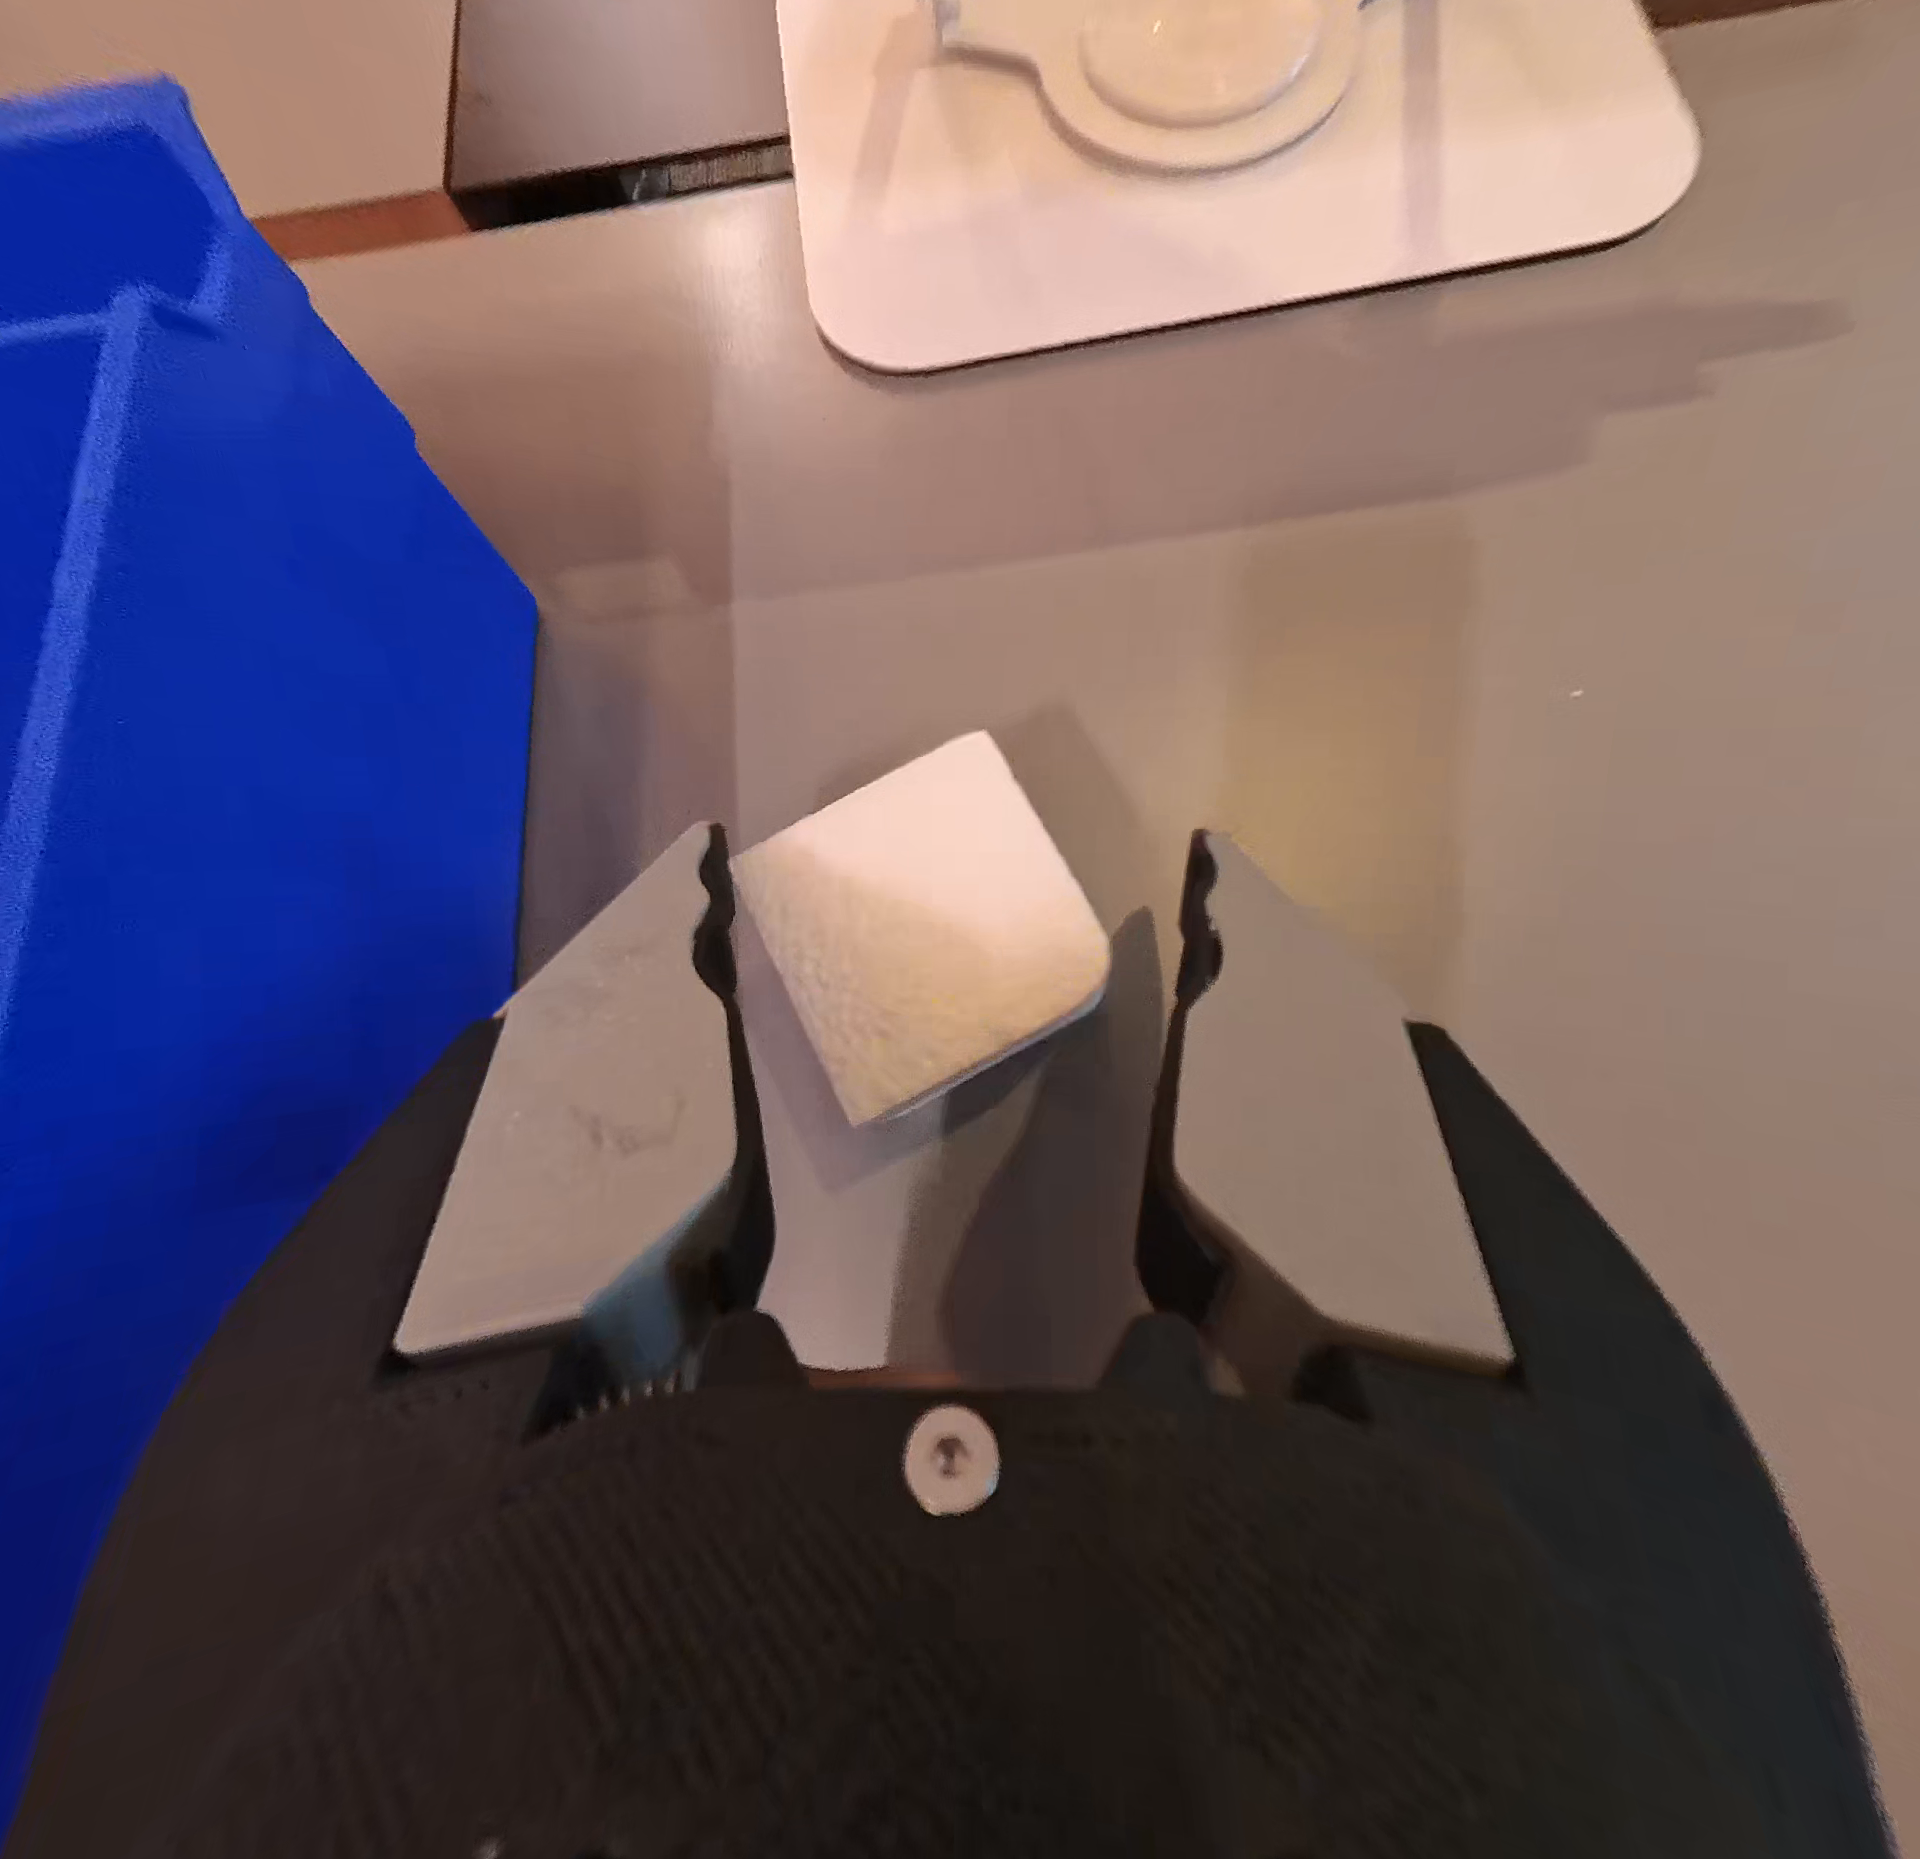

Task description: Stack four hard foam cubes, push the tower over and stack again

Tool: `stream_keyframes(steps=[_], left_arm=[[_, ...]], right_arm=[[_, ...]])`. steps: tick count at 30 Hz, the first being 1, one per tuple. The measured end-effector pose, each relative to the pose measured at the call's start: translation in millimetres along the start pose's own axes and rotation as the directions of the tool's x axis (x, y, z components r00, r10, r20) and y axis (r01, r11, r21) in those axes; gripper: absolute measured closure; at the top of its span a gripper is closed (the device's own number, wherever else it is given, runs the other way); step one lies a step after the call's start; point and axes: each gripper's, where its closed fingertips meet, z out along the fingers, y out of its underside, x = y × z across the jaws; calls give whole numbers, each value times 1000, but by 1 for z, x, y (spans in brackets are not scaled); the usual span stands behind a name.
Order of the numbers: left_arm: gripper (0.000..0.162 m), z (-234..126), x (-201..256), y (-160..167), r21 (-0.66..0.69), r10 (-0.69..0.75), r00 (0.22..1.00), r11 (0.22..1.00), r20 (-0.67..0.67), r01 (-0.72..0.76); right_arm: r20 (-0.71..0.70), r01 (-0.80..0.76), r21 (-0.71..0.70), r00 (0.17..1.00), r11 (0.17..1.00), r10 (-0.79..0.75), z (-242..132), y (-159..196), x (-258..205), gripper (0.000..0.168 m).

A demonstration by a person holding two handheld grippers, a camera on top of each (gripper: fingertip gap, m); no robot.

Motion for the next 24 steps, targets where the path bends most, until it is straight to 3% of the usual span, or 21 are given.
stream_keyframes(steps=[5,8,11,15,19,24], left_arm=[[88,9,-6,9,-25,25,1000,999,-6,-25],[88,4,16,6,8,130,986,991,-106,-130],[89,-8,64,13,48,308,903,950,-298,-308],[88,-19,106,21,139,552,763,830,-336,-540],[88,-31,132,24,224,620,681,781,-389,-583],[81,-37,134,21,240,580,697,813,-422,-531]], right_arm=[[-4,2,7,1000,1000,-2,-1,-2,0,130],[-5,-1,11,1000,1000,1,-2,-2,1,130],[-2,-1,7,1000,1000,1,-1,-2,0,130],[-4,9,-7,1000,1000,-9,0,1,0,130],[-4,9,-6,1000,1000,-9,0,1,0,130],[-3,7,-5,1000,1000,-7,0,1,0,130]])
